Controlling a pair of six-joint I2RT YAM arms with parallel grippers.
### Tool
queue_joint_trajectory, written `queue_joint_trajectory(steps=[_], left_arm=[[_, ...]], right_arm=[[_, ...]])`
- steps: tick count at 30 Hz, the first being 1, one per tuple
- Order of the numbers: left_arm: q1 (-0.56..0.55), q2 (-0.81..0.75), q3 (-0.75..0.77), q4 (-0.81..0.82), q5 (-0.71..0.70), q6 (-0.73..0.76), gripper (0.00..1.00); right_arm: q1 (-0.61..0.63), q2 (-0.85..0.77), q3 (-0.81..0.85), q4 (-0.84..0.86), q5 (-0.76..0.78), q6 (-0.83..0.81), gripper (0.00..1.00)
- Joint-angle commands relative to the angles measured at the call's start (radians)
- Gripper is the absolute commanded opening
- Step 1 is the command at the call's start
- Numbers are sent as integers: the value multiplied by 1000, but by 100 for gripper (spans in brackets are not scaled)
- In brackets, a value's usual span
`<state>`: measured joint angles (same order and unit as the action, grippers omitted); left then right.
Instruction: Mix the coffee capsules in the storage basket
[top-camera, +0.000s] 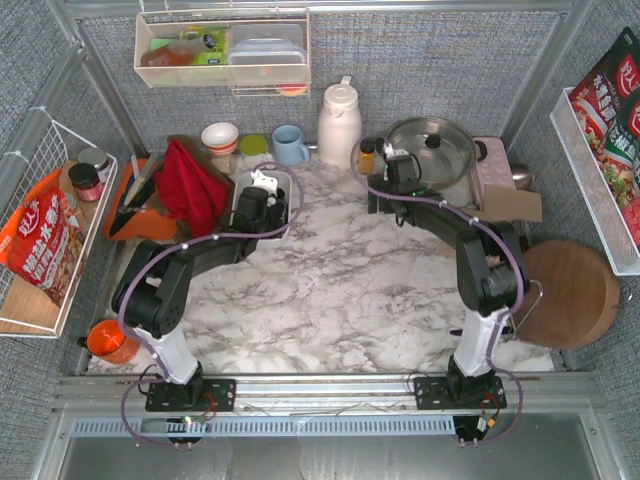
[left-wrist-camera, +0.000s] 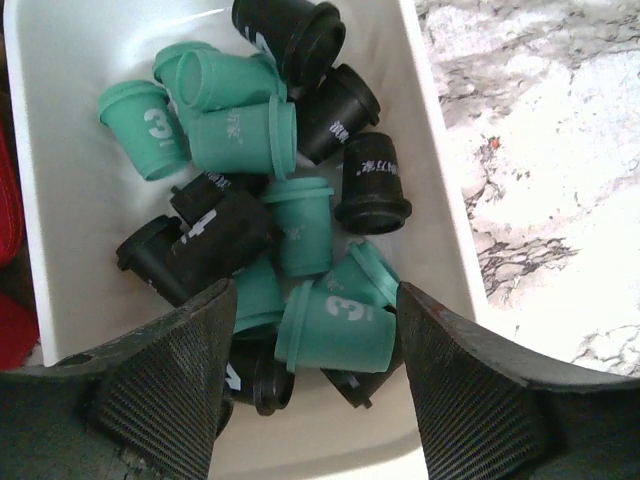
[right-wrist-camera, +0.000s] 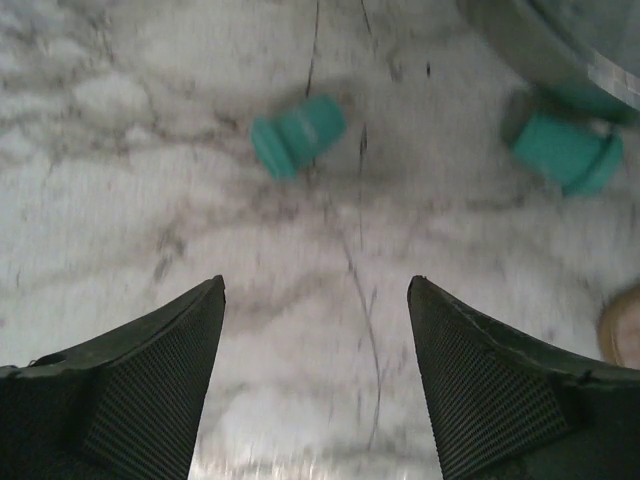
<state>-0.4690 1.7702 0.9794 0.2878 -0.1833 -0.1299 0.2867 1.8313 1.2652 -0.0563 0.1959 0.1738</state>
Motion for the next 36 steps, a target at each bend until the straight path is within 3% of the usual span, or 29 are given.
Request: queue_joint_trajectory(steps=[1,4,12,22,31,36], left_arm=[[3,-22,-8,-8,12,-20,75],[3,-46,-17,-8,20,-19,81],[3,-185,-116,104,33,-27,91],[3,-298,-192,188,69,-47,97],[3,-305,-202,189,82,-46,99],[2,-295,-194,191,92,-48,99]], right_arm=[[-75,148,162,18,-277,-71,78],[-134,256,308,-40,-432,-64,78],[-161,421,599,-226,-428,-65,76],[-77,497,635,-273,-210,-22,75],[-61,540,676,-305,-166,-50,74],[-44,518,643,-301,-151,-70,68]])
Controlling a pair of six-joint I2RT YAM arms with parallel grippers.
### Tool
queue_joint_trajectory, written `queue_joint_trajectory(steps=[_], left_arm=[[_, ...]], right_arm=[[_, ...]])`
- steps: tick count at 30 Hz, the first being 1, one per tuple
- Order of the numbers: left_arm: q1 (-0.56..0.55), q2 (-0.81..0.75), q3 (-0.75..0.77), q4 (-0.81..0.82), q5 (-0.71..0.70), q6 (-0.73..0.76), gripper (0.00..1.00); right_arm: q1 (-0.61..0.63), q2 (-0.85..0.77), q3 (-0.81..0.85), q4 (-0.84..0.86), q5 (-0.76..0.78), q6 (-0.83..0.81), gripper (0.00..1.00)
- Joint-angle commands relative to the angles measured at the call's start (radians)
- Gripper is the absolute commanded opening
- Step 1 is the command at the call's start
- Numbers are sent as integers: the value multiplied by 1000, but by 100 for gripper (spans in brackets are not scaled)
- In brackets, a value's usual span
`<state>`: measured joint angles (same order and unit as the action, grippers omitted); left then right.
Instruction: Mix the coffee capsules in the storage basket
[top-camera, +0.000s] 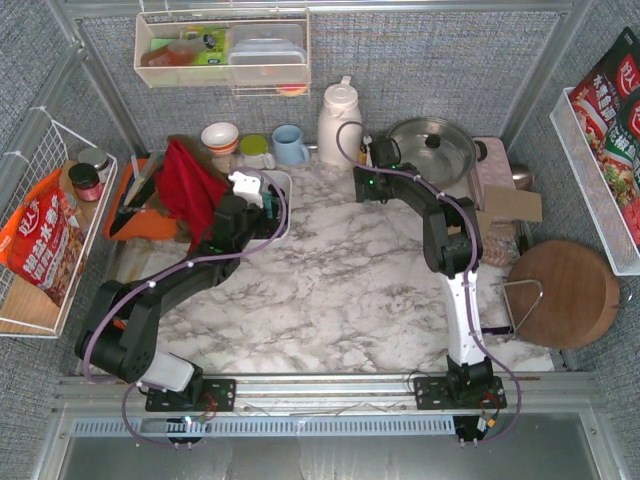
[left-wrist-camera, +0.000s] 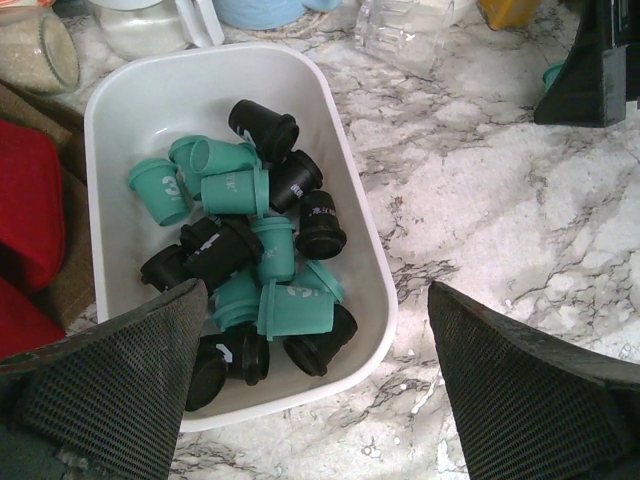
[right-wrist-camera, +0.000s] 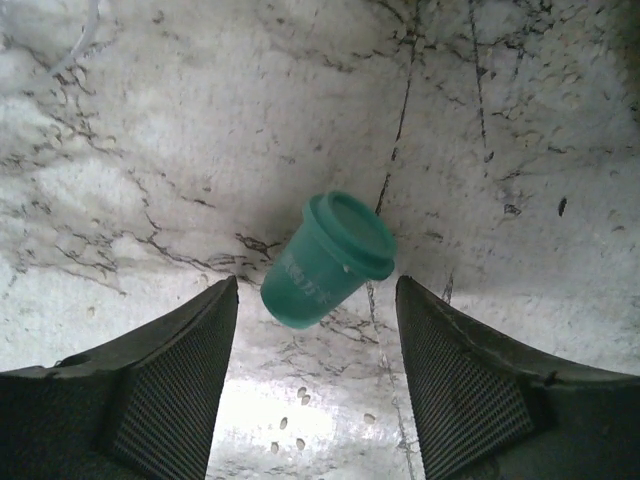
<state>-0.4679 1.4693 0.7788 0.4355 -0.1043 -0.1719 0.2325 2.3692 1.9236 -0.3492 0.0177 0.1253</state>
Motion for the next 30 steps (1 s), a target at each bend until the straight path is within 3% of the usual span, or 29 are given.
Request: queue_joint_trajectory(steps=[1,8,13,19,30], left_arm=[[1,8,8,44,14,-6,99],[1,8,11,42,26,-6,99],[1,7,11,44,28,-6,99],[2,5,8,47,45,-12,99],[2,-3,-21,66,52,2,99]], right_arm=[[12,-23,-19,-7,30,-24,68],[16,-16,-11,-1,38,-26,66],[16,-43,-45,59,108,133,67],[28,-57,-85,136,127,269,47],[45,-58,-86,114,204,273,40]])
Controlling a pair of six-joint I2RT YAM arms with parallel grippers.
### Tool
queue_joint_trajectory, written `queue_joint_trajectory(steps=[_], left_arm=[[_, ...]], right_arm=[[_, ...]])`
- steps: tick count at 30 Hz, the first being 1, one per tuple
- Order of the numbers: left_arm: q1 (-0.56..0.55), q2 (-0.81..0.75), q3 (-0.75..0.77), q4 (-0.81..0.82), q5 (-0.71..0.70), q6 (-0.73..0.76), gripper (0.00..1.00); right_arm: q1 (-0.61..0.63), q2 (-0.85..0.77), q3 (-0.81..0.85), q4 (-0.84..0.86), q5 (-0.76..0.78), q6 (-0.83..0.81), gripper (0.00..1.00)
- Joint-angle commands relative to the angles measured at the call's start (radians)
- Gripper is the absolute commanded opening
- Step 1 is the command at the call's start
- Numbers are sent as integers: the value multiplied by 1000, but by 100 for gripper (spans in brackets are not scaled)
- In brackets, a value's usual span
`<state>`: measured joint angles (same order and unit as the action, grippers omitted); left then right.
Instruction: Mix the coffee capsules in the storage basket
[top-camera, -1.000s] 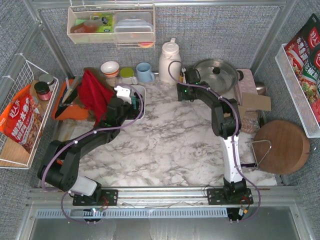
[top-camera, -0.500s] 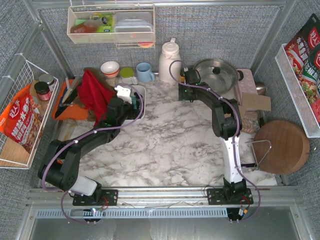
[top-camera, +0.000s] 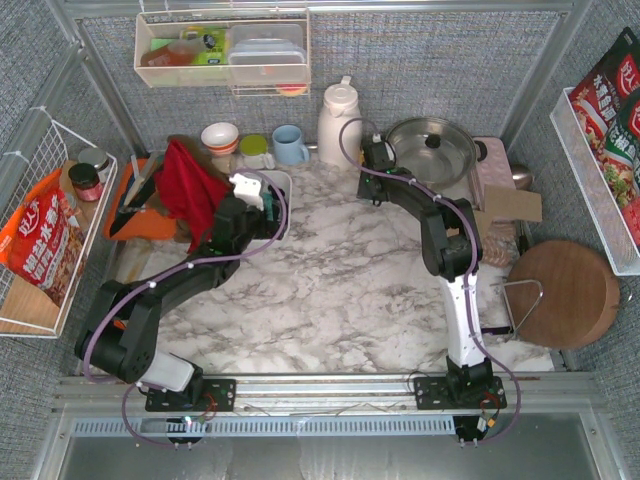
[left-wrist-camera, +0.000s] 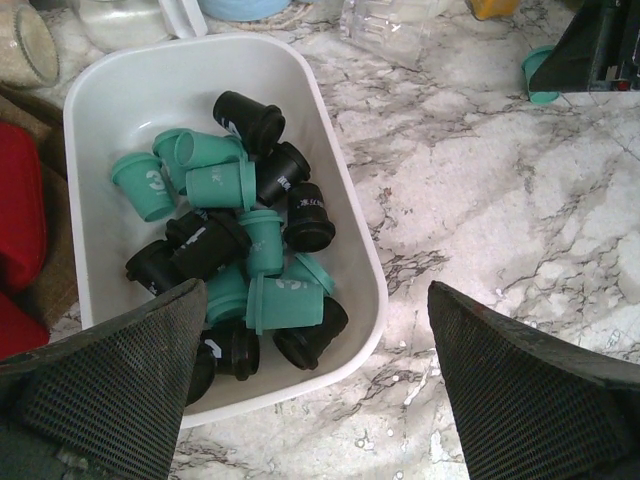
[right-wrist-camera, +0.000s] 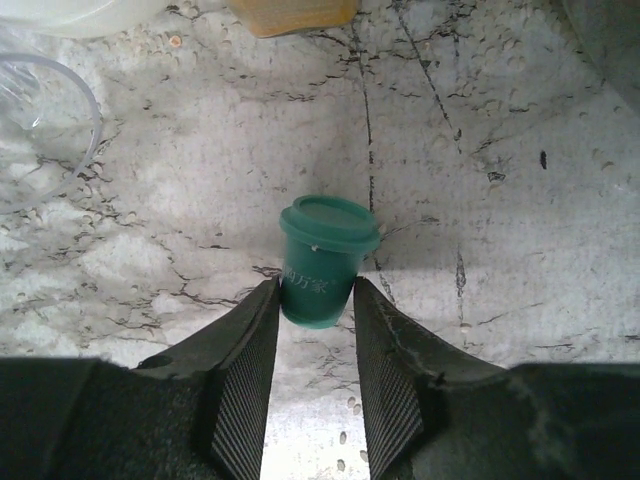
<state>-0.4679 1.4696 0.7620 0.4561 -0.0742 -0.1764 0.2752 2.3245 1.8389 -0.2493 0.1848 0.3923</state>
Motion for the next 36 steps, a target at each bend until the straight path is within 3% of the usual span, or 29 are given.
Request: queue_joint_trajectory(steps=[1,16,22,31,33,36], left_arm=[[2,-2,-6,51,28,8,99],[2,12,-3,66,119,25,99],[2,10,-20,105,141,36,99],[1,9,-30,129,165,32,99],[-1,9,-30,130,163,32,99],[-1,6,-29,129,173,25,99]], right_arm=[[4,-15,-3,15,38,2,39],[-4,29,66,-23,30,-35,39],[-1,-10,13,15,19,-56,29],[5,-63,-24,15,21,-98,28],[7,-62,-16,17,22,-108,32],[4,-25,38,-32,55,-99,49]])
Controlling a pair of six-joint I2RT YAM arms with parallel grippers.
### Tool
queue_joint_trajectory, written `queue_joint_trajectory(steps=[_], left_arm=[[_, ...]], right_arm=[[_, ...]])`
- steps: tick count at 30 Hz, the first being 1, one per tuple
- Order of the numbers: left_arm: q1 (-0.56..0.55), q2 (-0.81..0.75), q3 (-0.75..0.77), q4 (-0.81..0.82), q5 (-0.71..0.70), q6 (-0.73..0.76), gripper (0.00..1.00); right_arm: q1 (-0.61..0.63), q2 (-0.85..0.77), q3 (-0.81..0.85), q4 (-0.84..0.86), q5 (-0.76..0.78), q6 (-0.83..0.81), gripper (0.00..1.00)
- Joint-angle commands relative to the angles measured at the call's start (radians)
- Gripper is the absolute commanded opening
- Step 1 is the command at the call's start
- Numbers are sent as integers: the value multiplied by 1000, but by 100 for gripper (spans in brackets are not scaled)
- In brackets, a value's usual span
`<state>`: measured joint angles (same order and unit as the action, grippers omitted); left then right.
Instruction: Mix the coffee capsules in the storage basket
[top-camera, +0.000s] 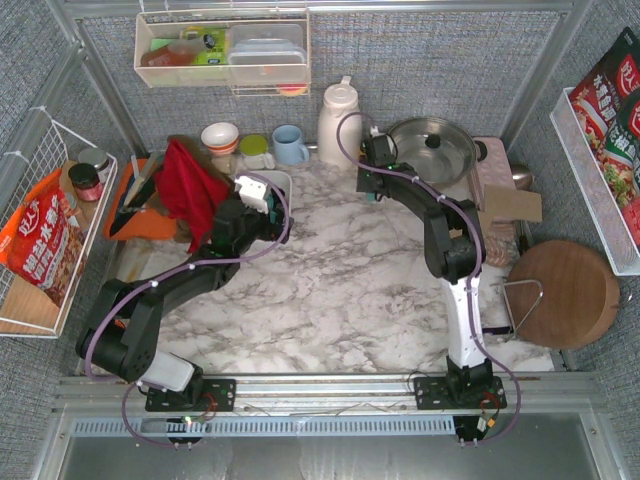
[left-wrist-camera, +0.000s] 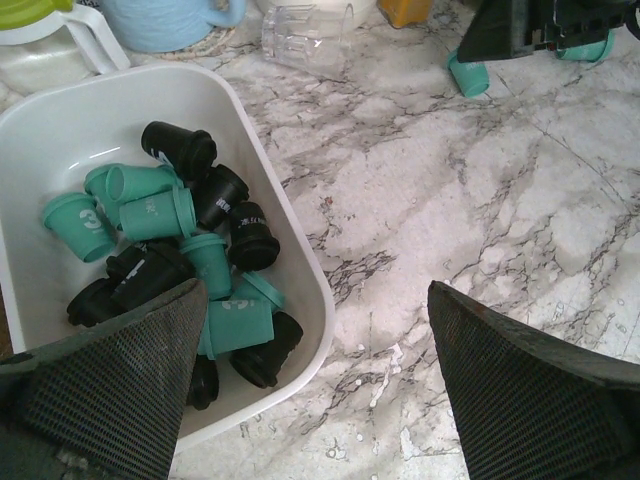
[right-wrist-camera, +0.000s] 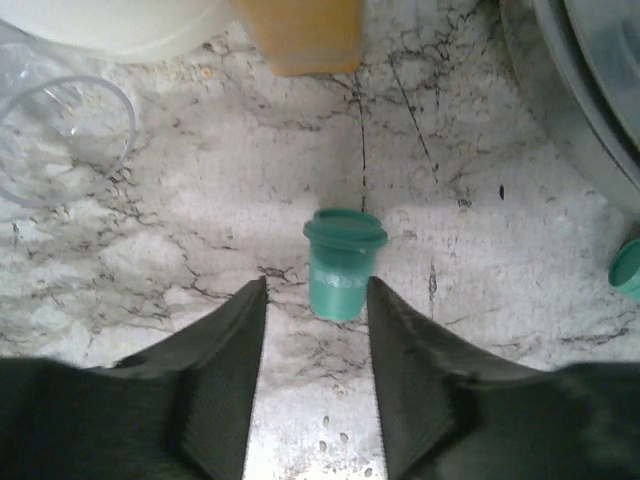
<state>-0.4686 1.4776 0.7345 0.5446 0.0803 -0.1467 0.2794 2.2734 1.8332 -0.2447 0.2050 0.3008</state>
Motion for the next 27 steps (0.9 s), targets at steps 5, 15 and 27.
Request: queue_joint_trajectory(steps=[5,15,27], left_arm=[[0,-15,-8,36,17,-1,99],[-1,-7,-8,44,31,0,99],[-1,-2,4,49,40,2,99]], right_arm=[[-8,82,96,-82,45,32,54],[-22,122,154,-136,41,55,49],[-26,86,93,-89,-6,30,31]])
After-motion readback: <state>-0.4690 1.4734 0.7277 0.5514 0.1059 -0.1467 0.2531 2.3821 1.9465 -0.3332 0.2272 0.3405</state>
